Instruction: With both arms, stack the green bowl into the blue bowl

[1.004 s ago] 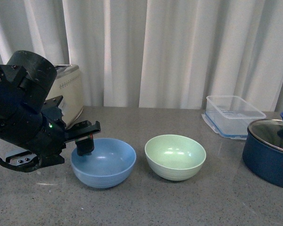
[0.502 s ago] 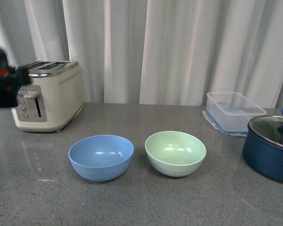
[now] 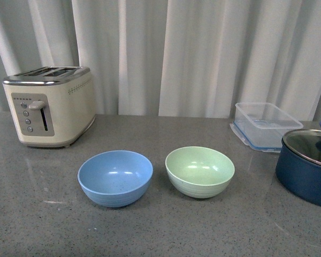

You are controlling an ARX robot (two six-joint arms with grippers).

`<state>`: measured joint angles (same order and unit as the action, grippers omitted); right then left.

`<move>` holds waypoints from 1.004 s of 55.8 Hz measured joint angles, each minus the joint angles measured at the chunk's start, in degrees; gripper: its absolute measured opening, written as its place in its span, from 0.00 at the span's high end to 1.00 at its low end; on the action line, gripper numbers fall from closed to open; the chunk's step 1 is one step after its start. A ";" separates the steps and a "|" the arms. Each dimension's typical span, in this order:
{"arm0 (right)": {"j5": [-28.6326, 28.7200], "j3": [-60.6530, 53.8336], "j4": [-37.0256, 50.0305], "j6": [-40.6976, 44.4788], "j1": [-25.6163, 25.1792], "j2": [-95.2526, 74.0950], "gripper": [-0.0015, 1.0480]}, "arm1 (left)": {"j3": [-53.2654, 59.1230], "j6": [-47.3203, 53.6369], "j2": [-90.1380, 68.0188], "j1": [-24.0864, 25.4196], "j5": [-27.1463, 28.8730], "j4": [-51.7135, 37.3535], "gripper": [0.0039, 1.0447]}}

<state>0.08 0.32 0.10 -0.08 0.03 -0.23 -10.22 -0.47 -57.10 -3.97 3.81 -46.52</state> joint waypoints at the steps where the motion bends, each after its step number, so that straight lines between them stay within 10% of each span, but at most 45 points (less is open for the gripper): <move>1: 0.02 0.00 0.00 0.00 0.00 0.00 0.10 | 0.42 0.00 0.68 0.85 -1.33 0.26 0.97; 56: 0.02 0.00 0.00 0.00 0.00 0.00 0.10 | 8.98 0.04 34.88 3.85 -3.72 24.22 0.97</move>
<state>0.10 0.32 0.10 -0.08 0.03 -0.23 -1.23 -0.43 -22.22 -0.12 0.10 -22.30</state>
